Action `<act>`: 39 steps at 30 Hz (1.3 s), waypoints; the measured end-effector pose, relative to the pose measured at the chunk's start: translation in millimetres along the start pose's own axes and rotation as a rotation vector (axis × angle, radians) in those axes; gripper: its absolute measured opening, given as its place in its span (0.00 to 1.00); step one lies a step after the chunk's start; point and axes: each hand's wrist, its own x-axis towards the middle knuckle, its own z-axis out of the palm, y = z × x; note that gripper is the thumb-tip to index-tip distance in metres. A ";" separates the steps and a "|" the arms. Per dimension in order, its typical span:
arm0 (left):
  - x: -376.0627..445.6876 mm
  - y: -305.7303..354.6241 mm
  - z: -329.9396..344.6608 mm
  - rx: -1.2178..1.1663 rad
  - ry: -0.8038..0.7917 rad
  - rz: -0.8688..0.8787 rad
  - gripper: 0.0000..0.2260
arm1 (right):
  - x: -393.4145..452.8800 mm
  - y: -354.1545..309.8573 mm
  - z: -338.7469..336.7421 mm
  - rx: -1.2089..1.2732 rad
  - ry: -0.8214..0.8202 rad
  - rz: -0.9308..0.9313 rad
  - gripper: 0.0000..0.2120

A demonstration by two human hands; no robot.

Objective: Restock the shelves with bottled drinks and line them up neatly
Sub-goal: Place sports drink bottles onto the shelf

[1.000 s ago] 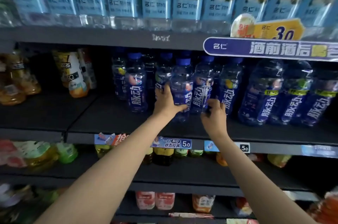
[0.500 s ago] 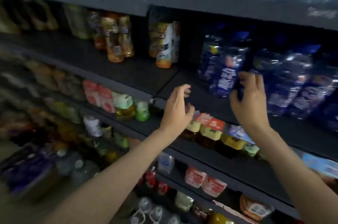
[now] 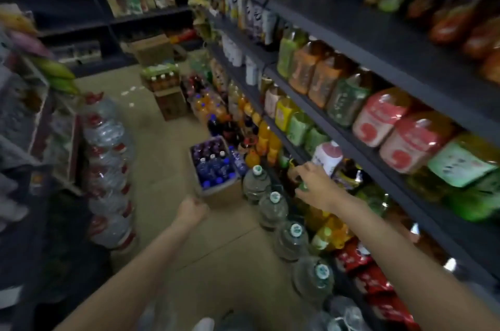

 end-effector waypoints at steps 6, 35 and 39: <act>90.6 -2.7 -83.5 -0.036 0.064 -0.031 0.09 | 127.5 -42.1 26.4 0.016 -0.237 0.037 0.17; 651.3 -70.3 52.1 -0.043 -0.078 -0.207 0.09 | 711.4 -19.2 429.6 -0.152 -0.631 -0.049 0.41; 654.5 -99.1 57.3 -0.150 -0.091 -0.292 0.11 | 715.1 -9.7 448.6 -0.173 -0.591 -0.054 0.40</act>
